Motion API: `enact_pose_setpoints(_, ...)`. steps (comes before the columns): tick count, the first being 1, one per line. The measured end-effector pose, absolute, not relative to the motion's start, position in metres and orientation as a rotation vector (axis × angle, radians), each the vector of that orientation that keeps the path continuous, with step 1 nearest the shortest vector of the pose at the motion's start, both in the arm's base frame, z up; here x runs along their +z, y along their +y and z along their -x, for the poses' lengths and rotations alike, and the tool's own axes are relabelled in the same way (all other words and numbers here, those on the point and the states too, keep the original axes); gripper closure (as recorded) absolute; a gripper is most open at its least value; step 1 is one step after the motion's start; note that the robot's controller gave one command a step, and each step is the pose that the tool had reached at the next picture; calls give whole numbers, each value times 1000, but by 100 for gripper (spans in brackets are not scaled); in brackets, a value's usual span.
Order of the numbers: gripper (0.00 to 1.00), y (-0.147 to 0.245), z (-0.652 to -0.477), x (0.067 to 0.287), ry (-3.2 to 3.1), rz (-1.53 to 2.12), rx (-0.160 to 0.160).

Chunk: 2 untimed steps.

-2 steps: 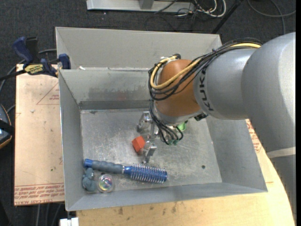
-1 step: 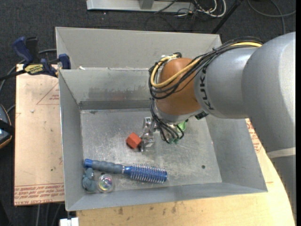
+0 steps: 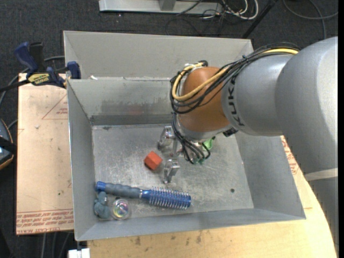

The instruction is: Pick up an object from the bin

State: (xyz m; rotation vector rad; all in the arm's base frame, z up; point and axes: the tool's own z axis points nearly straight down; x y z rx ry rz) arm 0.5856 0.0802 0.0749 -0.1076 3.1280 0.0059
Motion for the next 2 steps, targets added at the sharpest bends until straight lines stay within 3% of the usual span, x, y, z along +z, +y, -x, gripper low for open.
enact_pose_setpoints(1, 0, 116, -591, 75, 3121, -248, 1)
enact_pose_setpoints(2, 100, 117, -592, 77, 3121, -251, 8)
